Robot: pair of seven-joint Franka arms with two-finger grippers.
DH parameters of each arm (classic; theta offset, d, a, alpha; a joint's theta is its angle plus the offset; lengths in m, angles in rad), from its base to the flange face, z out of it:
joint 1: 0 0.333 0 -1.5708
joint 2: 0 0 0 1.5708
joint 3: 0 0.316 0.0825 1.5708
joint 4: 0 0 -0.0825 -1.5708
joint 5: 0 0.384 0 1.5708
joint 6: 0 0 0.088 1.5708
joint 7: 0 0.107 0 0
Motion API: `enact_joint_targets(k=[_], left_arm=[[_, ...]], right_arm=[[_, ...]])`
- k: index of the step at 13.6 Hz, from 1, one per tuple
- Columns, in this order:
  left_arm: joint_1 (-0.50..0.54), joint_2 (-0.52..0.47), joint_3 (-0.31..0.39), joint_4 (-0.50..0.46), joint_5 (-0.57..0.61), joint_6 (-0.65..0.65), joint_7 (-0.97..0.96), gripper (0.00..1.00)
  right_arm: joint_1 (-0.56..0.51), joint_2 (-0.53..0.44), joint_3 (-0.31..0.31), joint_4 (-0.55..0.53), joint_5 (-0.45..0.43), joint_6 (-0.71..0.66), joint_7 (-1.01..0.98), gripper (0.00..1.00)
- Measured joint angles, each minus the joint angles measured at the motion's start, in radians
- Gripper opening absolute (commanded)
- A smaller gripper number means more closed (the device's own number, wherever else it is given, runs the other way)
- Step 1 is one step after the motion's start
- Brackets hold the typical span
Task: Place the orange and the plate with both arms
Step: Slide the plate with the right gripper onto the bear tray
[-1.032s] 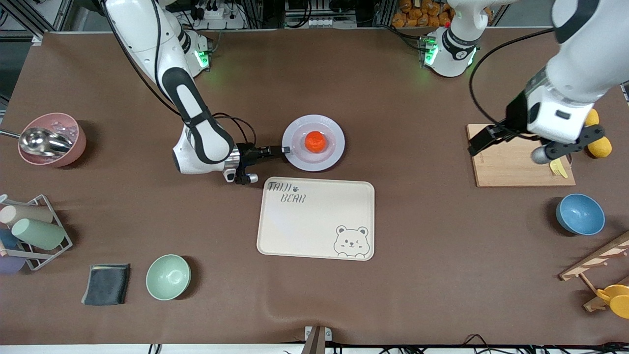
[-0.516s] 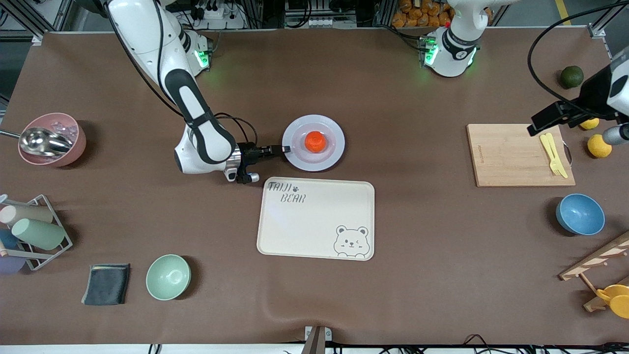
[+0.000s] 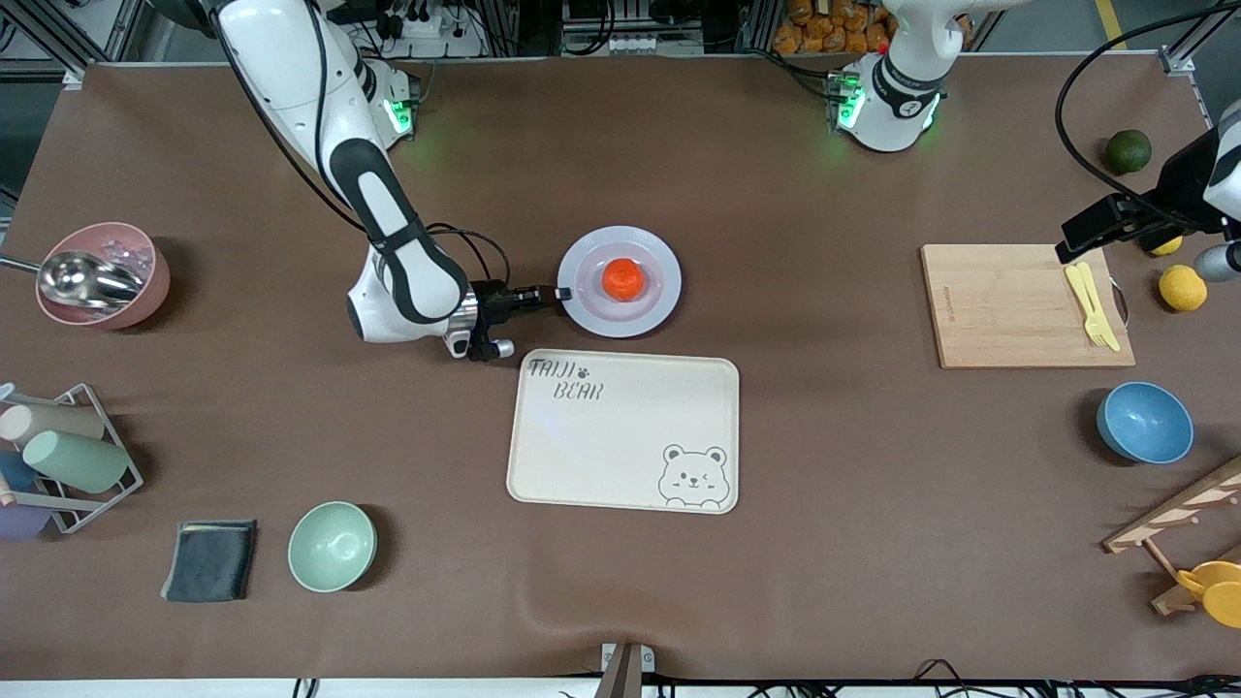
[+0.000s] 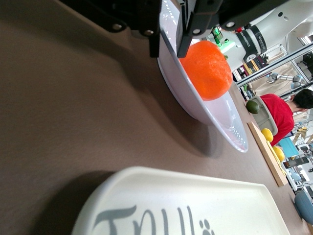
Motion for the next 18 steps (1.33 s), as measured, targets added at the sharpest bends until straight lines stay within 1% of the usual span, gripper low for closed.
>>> enact_joint_targets(k=[8,13,16,18], left_arm=[[-0.001,-0.007,0.0,0.0,0.002,0.0,0.001,1.0],[-0.001,-0.007,-0.01,0.0,0.002,0.0,0.002,1.0],[-0.002,-0.007,-0.02,0.0,0.002,0.0,0.002,1.0],[-0.002,-0.007,-0.021,0.0,0.002,0.0,0.002,1.0]], right_arm=[[0.006,-0.009,0.002,0.041,0.008,-0.03,-0.013,0.0],[0.005,-0.035,-0.001,0.051,0.014,-0.104,-0.033,0.0],[-0.004,-0.037,-0.008,0.051,0.056,-0.207,-0.09,0.0],[-0.007,-0.037,-0.01,0.051,0.065,-0.226,-0.105,0.0]])
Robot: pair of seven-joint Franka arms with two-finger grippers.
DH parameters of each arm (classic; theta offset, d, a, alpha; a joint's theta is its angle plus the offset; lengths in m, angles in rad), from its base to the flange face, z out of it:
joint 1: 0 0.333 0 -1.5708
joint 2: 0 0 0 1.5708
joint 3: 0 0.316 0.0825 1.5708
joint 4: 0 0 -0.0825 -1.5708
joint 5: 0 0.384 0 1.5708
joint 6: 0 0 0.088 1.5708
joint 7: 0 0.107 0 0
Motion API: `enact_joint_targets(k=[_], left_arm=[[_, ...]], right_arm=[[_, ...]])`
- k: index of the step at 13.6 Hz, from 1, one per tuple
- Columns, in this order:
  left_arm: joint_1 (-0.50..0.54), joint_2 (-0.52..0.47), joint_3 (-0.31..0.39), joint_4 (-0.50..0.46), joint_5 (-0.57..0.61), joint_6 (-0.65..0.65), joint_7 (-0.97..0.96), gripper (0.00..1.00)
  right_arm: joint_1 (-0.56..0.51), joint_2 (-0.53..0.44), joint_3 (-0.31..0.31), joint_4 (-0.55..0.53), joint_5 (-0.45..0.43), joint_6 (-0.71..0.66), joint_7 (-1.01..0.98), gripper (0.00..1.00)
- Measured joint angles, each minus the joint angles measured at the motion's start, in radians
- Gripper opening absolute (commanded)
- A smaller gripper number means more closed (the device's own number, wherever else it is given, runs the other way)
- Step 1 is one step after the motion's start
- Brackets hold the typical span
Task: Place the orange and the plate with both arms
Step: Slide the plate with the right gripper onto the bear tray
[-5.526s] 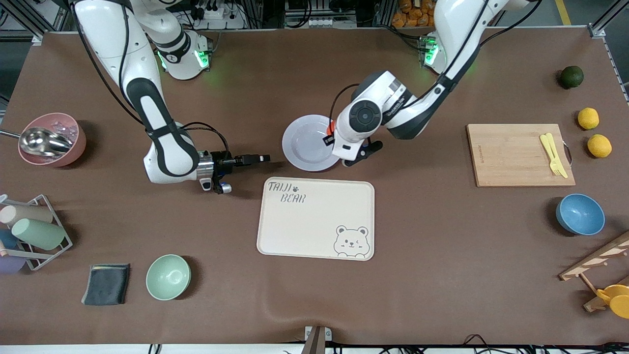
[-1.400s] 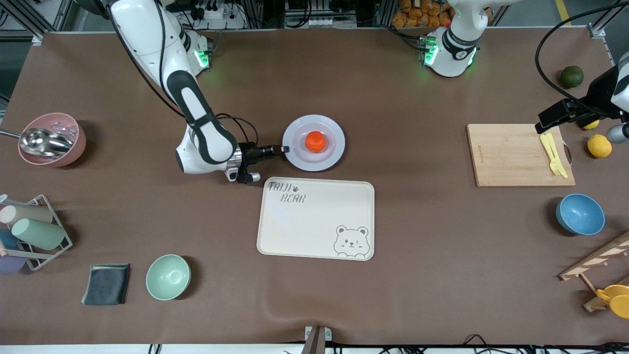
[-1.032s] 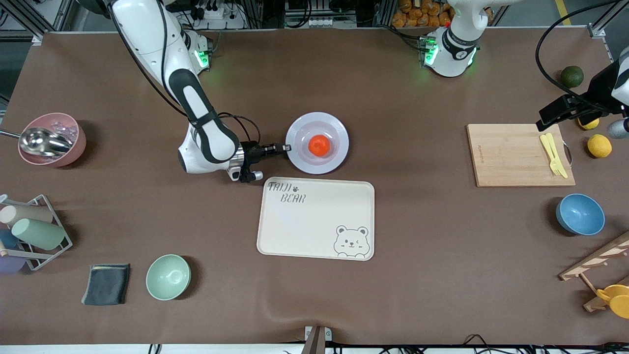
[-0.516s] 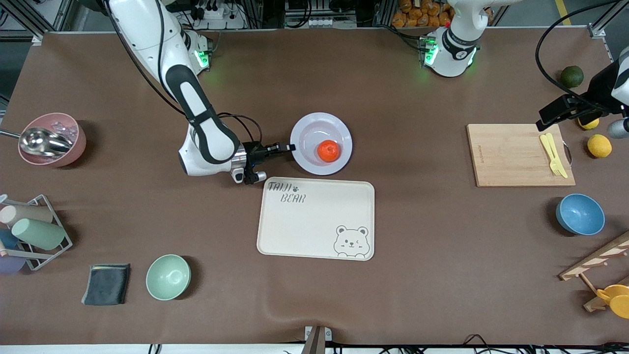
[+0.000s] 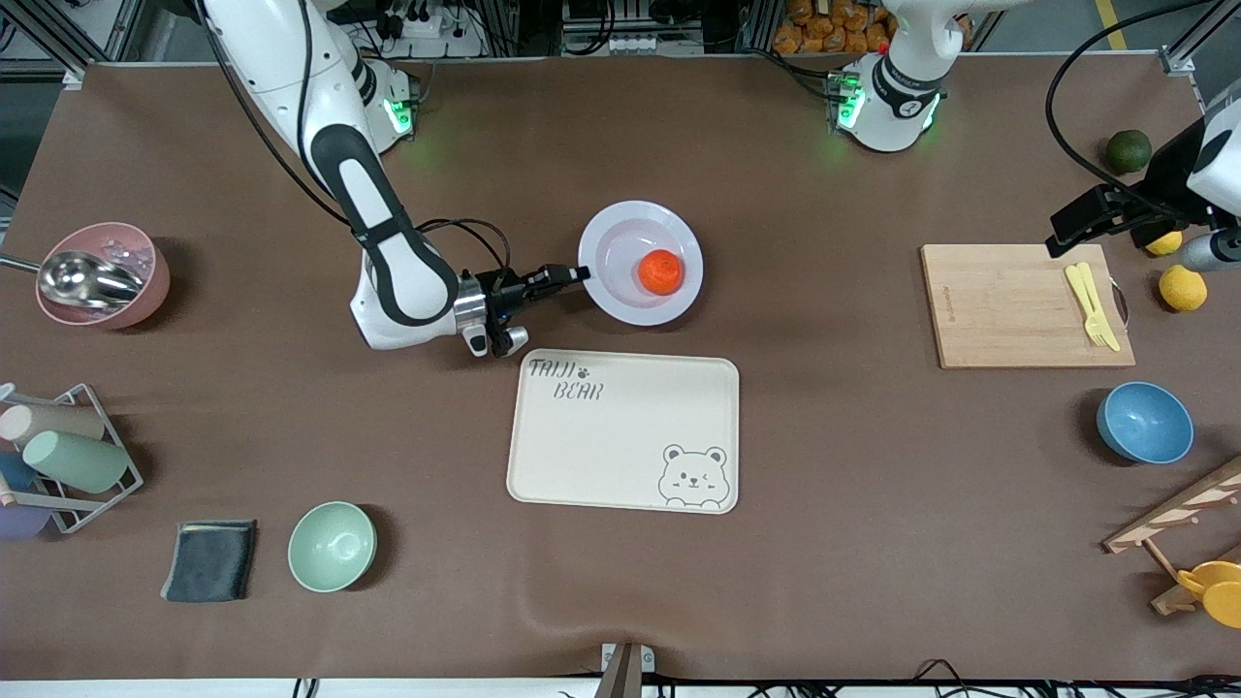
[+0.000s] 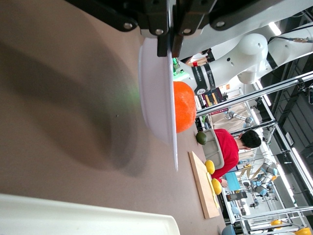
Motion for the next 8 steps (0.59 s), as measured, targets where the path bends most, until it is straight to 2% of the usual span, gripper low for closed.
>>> enact_joint_targets(k=[4,8], left_arm=[[0.0,0.0,0.0,-0.001,0.0,-0.001,0.0,1.0],[0.0,0.001,-0.006,-0.002,0.001,-0.001,0.0,1.0]], right_arm=[[-0.016,-0.01,-0.001,0.009,0.013,-0.016,-0.007,0.0],[-0.102,-0.012,-0.006,0.05,0.016,-0.052,-0.007,0.0]])
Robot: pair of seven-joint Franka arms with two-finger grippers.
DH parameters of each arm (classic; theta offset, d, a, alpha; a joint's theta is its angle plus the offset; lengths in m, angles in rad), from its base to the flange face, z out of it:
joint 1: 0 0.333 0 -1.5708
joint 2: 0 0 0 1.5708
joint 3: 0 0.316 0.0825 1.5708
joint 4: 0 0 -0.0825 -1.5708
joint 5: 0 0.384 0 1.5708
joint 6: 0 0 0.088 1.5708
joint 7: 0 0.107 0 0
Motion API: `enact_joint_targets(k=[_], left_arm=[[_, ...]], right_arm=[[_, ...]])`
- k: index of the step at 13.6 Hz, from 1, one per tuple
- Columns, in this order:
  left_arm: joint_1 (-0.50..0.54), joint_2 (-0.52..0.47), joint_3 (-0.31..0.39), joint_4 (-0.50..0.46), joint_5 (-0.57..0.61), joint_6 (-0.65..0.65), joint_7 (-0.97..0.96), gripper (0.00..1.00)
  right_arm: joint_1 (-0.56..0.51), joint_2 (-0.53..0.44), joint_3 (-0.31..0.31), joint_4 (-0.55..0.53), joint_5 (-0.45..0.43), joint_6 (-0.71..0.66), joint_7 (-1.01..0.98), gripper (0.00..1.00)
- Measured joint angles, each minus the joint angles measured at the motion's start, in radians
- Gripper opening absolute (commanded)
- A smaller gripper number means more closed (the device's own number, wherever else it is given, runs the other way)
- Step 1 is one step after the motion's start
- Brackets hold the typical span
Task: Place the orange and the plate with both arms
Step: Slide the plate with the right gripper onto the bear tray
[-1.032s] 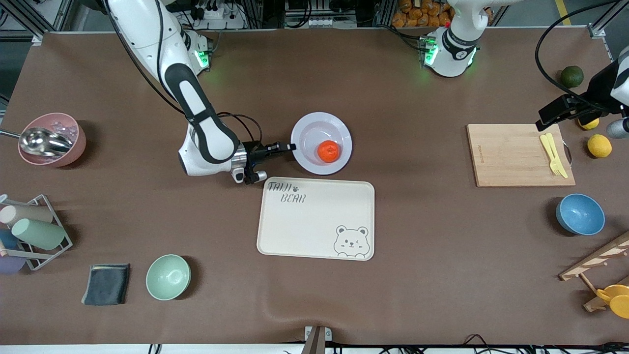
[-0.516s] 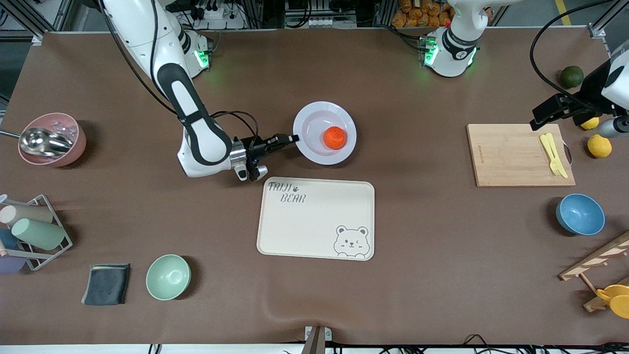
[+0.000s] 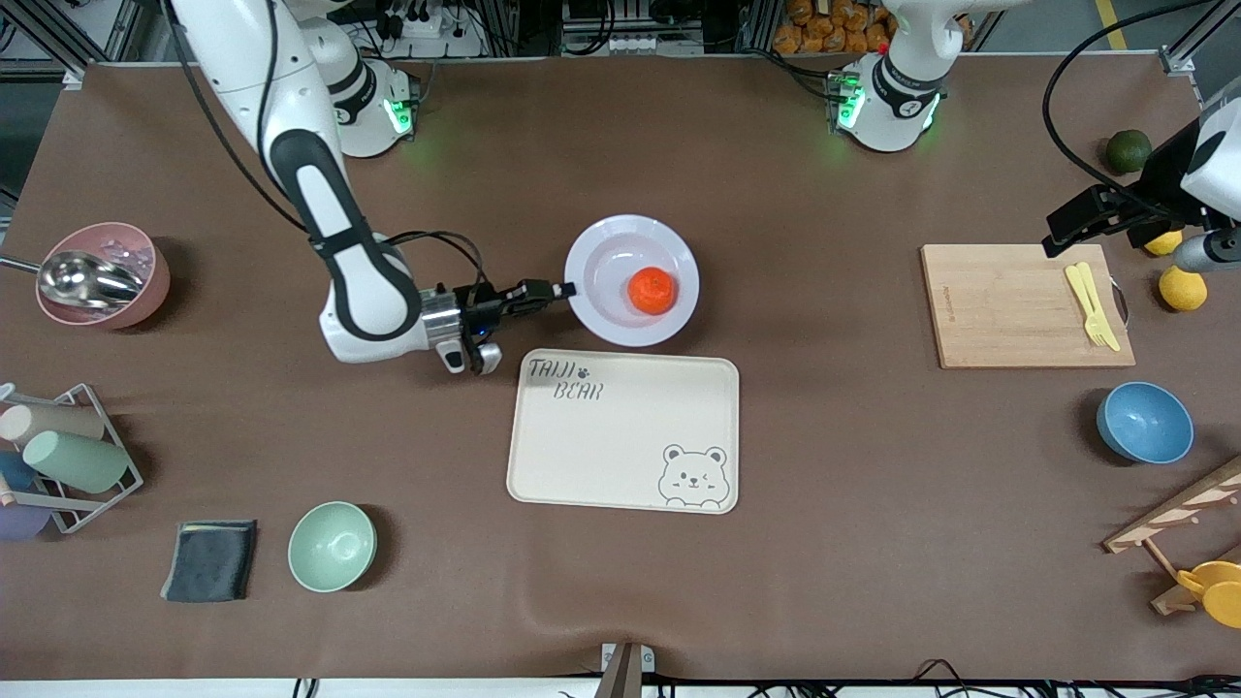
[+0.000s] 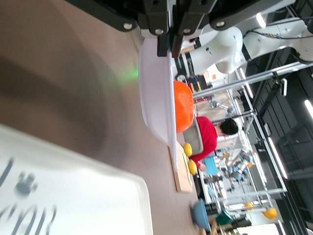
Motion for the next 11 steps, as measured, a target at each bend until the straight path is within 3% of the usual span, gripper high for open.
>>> enact_joint_targets(k=[11], left_arm=[[0.002,0.0,0.0,0.0,0.001,0.0,0.0,1.0]], right_arm=[[-0.056,0.024,-0.003,0.067,0.001,0.057,0.038,0.0]])
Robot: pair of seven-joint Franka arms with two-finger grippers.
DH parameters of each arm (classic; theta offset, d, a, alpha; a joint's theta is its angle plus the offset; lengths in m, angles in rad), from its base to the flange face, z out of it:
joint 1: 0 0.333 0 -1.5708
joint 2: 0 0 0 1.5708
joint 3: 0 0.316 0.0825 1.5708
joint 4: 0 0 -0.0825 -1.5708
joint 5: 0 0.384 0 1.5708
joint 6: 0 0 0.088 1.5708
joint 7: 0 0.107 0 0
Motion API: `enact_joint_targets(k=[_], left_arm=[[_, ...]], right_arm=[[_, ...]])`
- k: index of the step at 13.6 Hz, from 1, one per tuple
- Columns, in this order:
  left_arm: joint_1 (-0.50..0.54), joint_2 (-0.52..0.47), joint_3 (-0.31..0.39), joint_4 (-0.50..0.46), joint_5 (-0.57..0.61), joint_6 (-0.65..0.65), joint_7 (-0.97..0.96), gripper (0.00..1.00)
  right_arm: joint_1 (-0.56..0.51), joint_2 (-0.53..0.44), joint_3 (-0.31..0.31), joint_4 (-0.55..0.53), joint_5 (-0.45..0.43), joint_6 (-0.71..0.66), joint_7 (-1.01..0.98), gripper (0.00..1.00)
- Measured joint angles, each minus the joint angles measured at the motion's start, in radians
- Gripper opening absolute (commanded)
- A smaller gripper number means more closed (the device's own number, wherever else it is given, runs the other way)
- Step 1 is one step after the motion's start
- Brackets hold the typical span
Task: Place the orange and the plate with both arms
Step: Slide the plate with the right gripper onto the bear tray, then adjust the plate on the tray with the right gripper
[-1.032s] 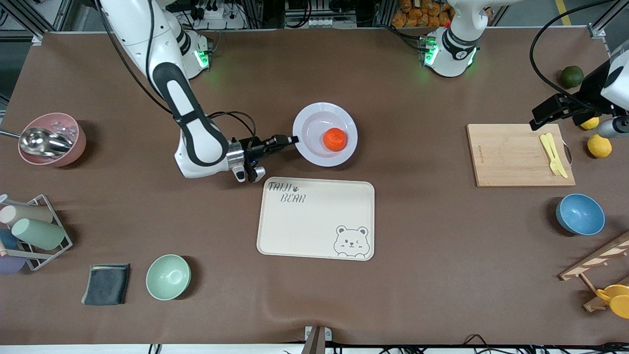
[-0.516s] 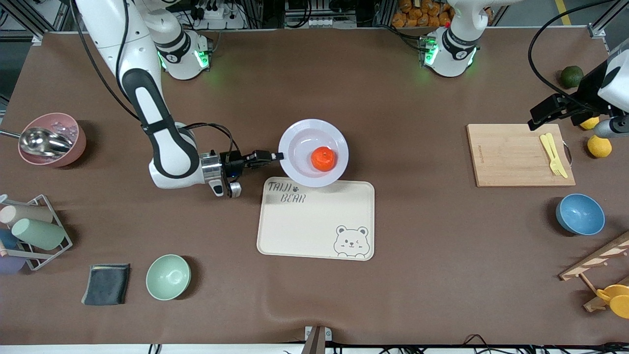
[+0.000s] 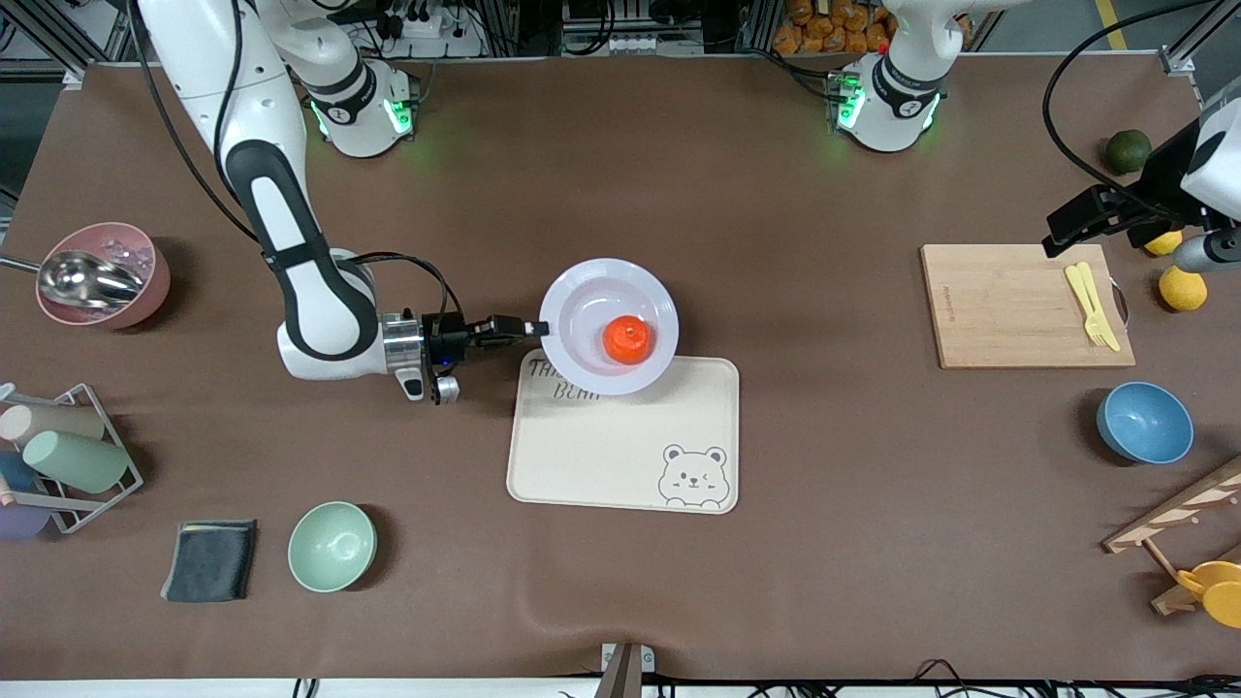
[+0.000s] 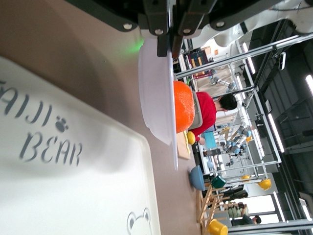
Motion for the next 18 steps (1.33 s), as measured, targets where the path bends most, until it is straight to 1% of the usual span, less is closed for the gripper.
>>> enact_joint_targets(k=[5,10,14,18], left_arm=[[0.0,0.0,0.0,0.0,0.0,0.0,0.0,1.0],[0.0,0.001,0.0,-0.001,0.0,-0.003,0.0,1.0],[0.0,0.006,0.0,-0.003,0.008,-0.003,0.0,1.0],[-0.001,0.009,-0.001,-0.003,0.023,-0.004,0.0,1.0]], right_arm=[[0.001,0.074,0.002,0.087,0.003,0.079,0.02,0.0],[0.001,0.123,0.002,0.195,0.008,0.124,0.077,0.0],[0.007,0.184,0.005,0.277,0.042,0.162,0.095,0.0],[0.031,0.231,0.011,0.322,0.051,0.234,0.095,0.0]])
